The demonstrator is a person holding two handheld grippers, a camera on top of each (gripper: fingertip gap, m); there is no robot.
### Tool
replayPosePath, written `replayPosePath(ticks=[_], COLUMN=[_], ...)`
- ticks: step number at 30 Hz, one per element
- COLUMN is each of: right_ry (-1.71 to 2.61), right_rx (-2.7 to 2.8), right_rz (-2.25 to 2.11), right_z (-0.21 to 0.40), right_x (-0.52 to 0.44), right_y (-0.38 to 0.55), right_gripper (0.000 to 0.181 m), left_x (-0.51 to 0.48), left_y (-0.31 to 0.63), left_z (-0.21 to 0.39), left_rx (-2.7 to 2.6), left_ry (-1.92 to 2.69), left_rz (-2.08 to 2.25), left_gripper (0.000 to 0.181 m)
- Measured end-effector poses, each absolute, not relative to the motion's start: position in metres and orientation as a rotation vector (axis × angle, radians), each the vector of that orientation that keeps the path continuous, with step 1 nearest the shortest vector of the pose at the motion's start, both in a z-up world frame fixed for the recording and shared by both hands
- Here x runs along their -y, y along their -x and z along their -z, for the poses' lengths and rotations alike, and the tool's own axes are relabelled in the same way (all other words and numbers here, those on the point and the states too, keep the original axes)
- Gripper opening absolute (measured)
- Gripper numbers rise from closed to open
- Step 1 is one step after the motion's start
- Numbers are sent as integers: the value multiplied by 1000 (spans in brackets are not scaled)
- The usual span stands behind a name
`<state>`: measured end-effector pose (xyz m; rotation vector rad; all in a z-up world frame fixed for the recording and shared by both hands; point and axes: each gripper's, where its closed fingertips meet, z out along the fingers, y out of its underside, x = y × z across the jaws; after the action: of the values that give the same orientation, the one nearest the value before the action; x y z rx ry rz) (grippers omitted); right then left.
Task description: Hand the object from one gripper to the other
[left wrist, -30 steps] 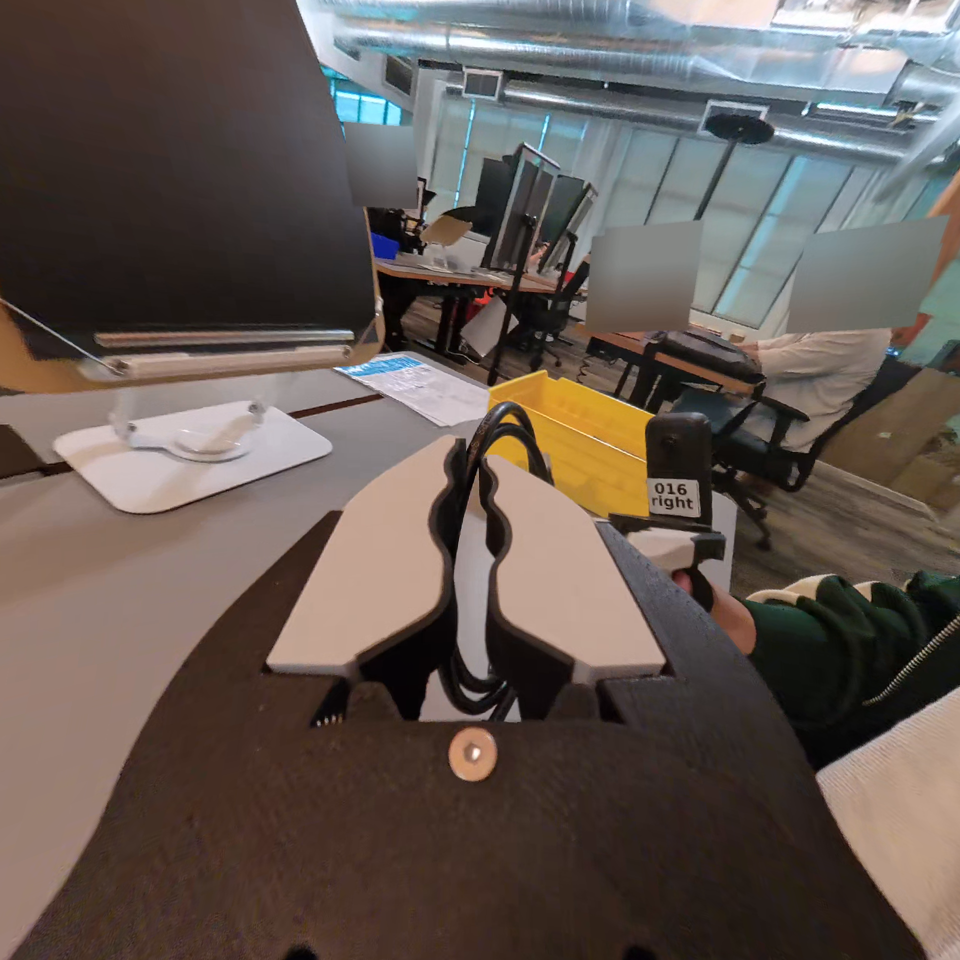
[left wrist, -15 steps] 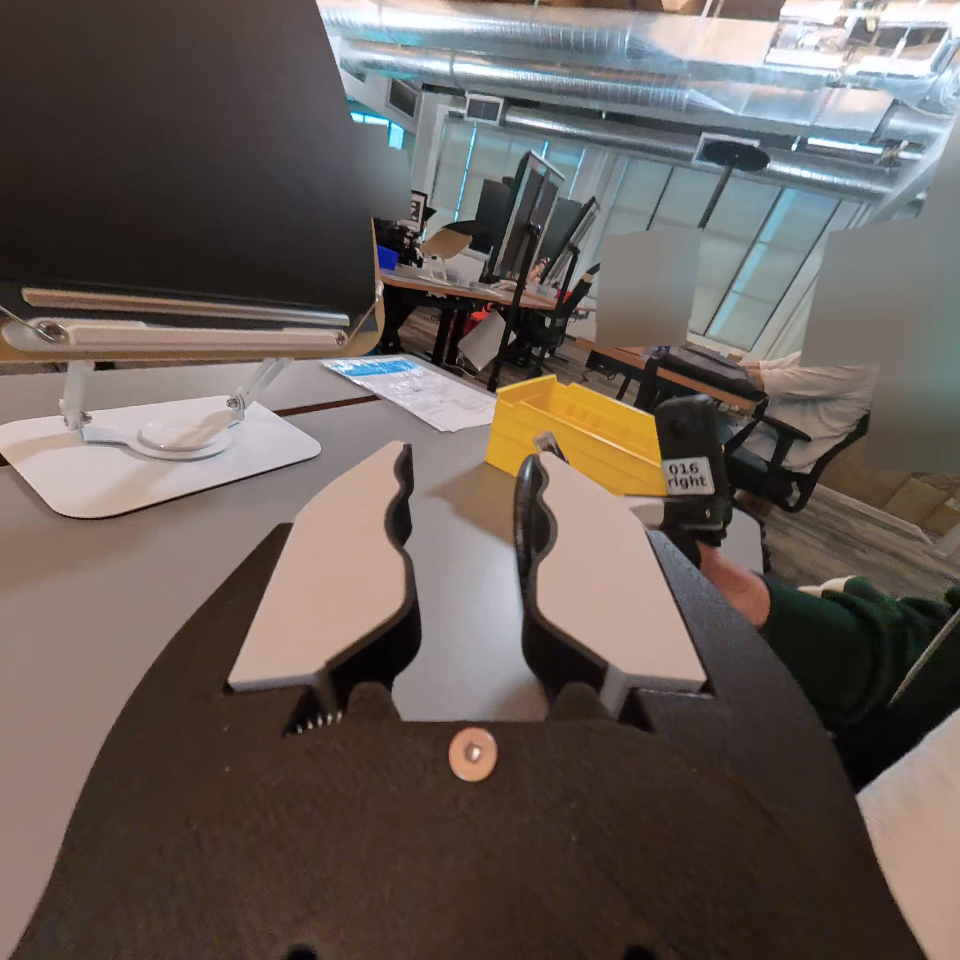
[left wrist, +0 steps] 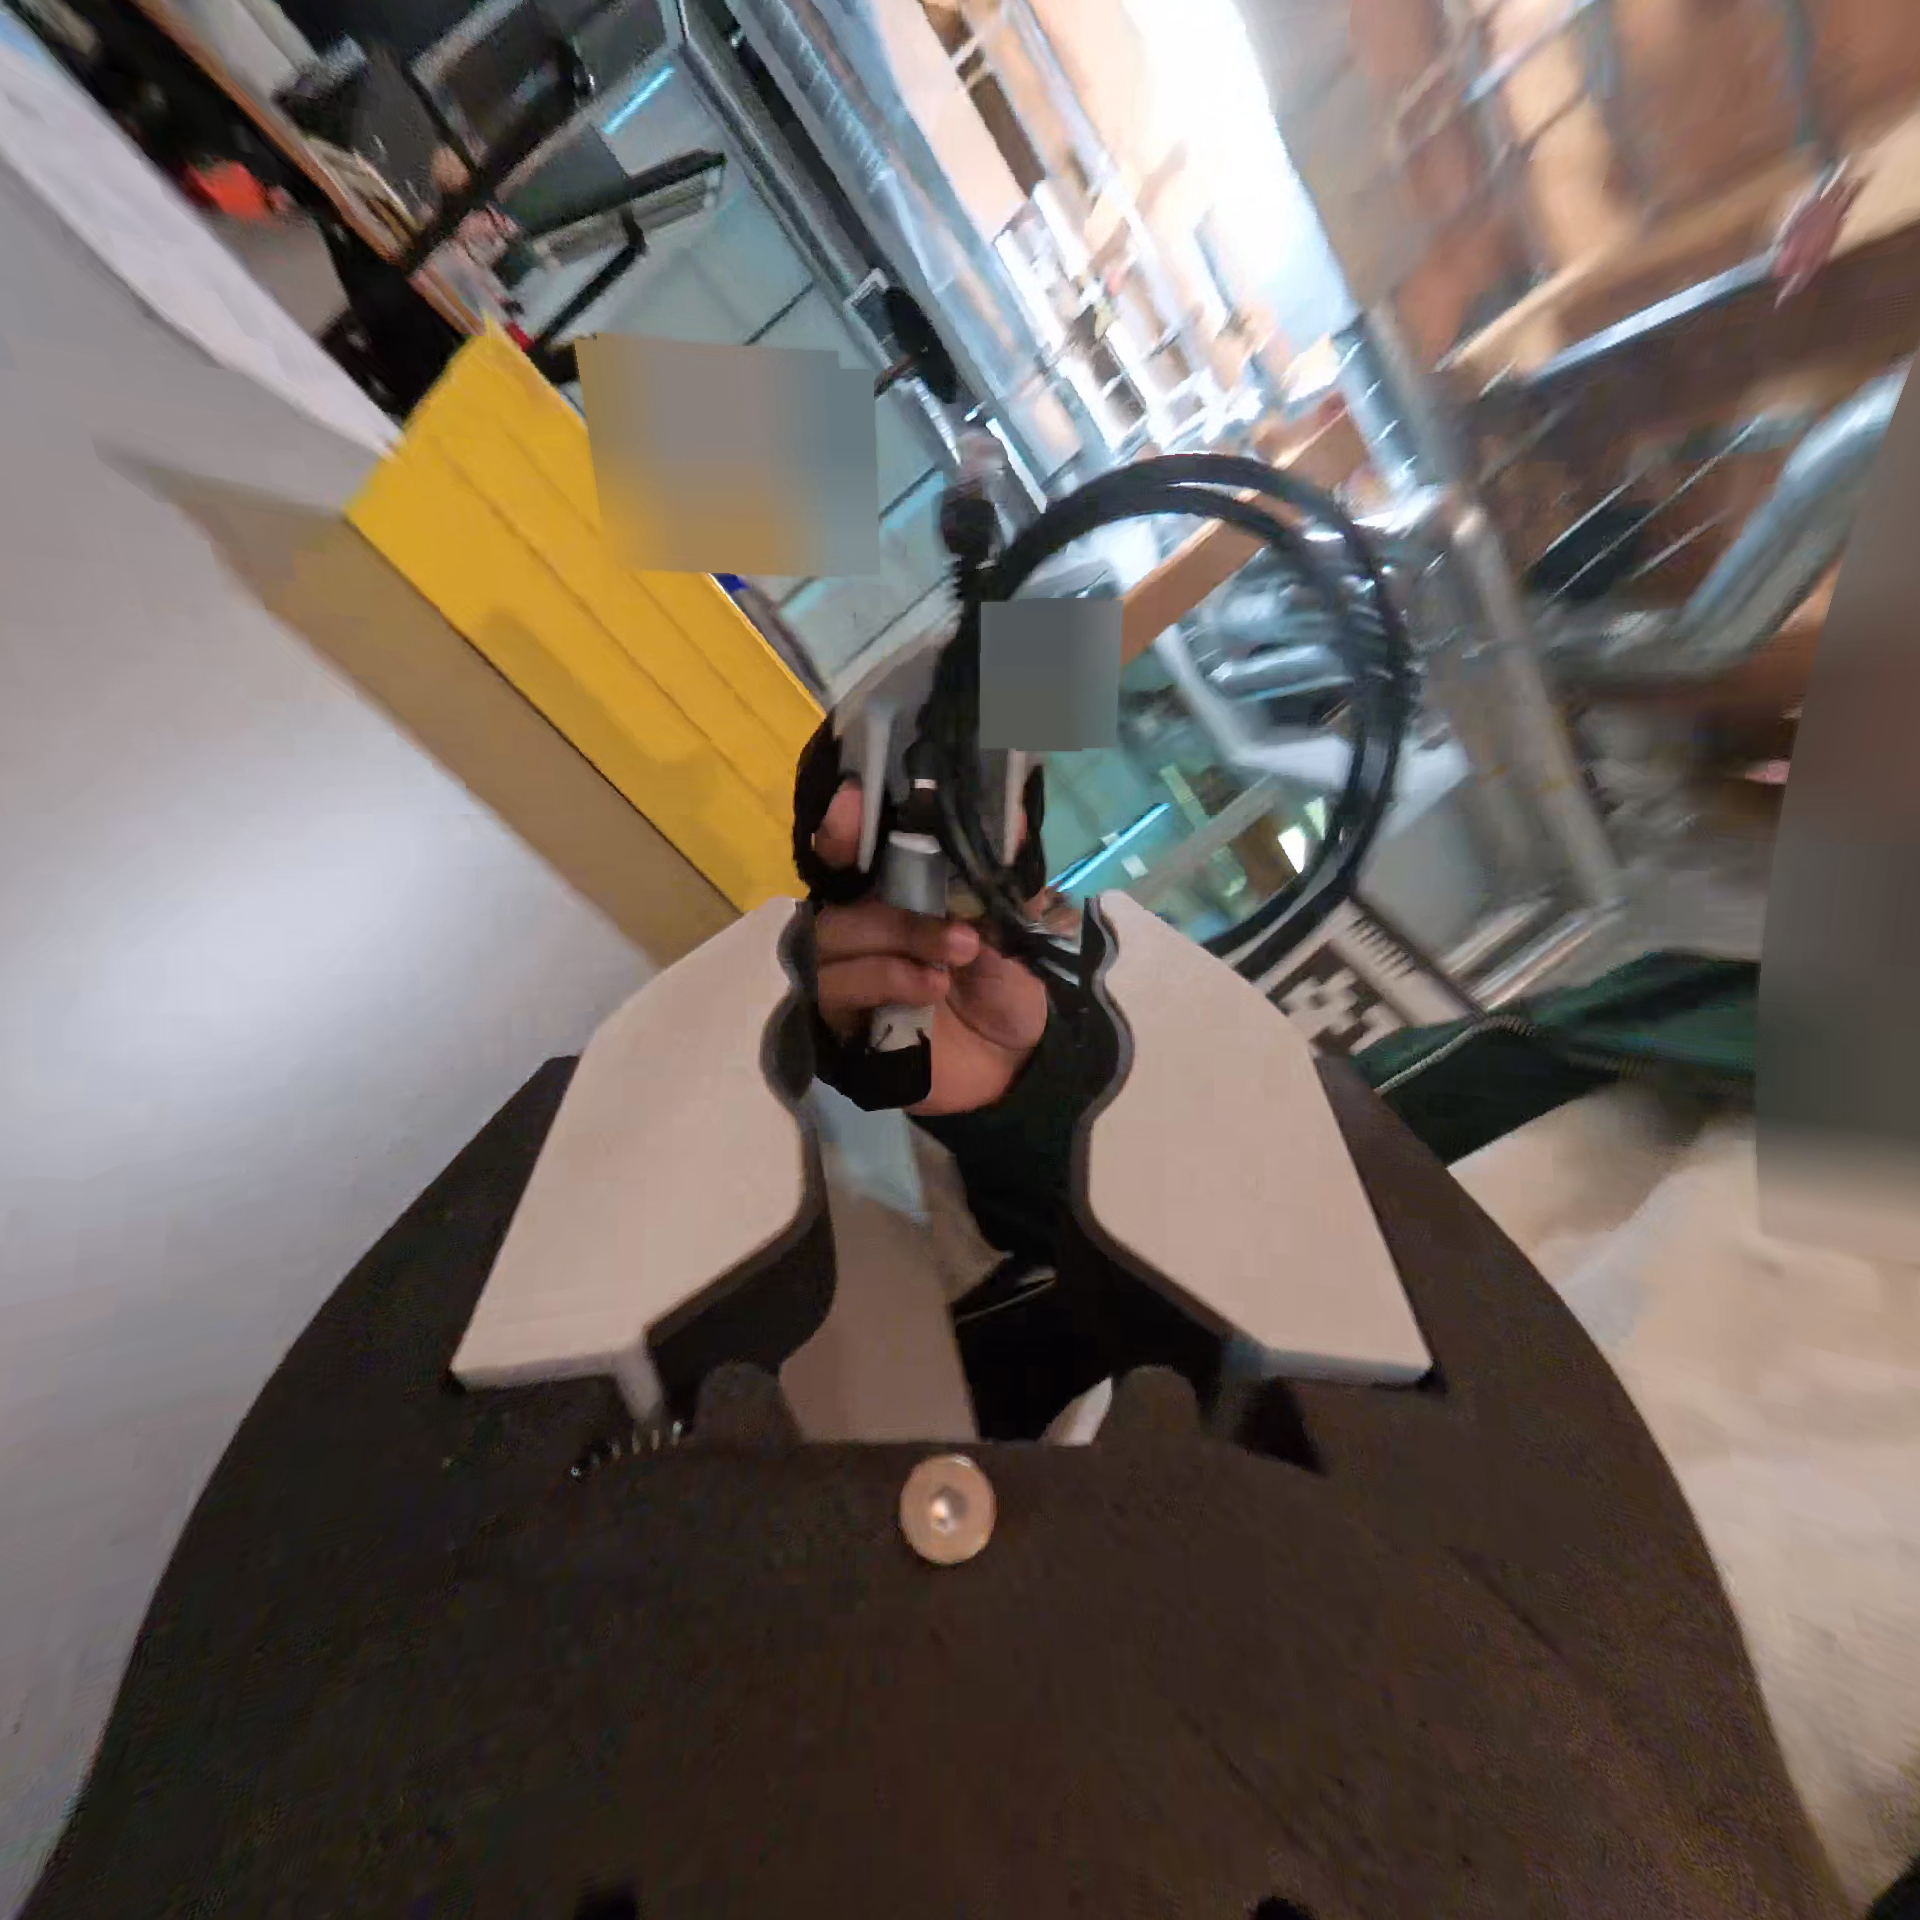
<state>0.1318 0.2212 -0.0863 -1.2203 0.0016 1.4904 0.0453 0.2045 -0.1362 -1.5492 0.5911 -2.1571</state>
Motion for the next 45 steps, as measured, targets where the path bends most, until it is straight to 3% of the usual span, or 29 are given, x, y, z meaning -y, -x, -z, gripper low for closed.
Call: replayPosePath(ticks=[9,18,24,27,33,36,39,45], right_ry=[1053,1113,1117,1137,1143,1182,1233,1372], right_rx=[225,308,430,508,469,366,300,286], right_rz=[-1613,-1656,-1602,-1543,-1560,-1526,-1487,-1457], right_z=[35,53,52,56,62,68,76,97], right_x=[-187,-176,-163,-159,-172,-190,-207,-215], right_y=[-65,-24,-18,-15,-17,-25,-32,-24], right_gripper=[13,13,13,13,14,45,54,52], left_x=[-138,-116,-97,-93,-104,-123,-150,-195], left_y=[-46,-26,-39,-39,-38,-29,-15,21], left_z=[86,99,119,118,123,121,124,133], left_rx=[-824,-843,-933,-930,-929,-819,-736,-669], left_ry=[1328,1369,1510,1494,1528,1519,1560,1649], left_rz=[2427,2548,2570,2616,2438,2344,2158,1740], left_gripper=[40,29,33,17,16,14,13,13])
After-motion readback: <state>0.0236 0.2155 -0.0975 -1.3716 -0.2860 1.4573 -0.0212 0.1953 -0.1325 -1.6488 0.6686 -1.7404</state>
